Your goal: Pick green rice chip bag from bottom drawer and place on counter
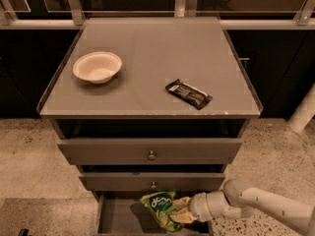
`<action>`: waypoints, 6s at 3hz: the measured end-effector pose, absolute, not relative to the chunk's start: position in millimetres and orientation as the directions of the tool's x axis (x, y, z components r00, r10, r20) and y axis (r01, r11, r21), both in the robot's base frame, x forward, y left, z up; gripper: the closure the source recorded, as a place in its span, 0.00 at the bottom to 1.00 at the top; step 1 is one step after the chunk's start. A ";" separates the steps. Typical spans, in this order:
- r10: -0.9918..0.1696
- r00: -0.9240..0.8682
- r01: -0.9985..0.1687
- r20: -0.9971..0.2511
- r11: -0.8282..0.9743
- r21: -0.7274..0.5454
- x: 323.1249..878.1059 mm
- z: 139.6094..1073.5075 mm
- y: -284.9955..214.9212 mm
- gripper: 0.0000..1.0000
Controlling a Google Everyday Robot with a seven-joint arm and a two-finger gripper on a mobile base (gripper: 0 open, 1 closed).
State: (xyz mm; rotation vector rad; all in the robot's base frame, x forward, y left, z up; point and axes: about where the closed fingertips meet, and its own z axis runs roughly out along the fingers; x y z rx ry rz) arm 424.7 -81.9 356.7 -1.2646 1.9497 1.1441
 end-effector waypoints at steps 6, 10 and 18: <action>-0.569 -0.129 -0.949 -0.812 0.308 -0.066 337.4 618.9 -95.0 1.00; -0.652 0.023 -0.935 -0.757 0.255 -0.248 348.6 699.6 -90.9 1.00; -0.603 0.551 -0.749 -0.576 -0.053 -0.661 428.8 959.3 -47.3 1.00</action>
Offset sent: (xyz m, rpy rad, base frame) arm 0.0033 -0.0146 0.0226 -0.0053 -0.0641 -0.0846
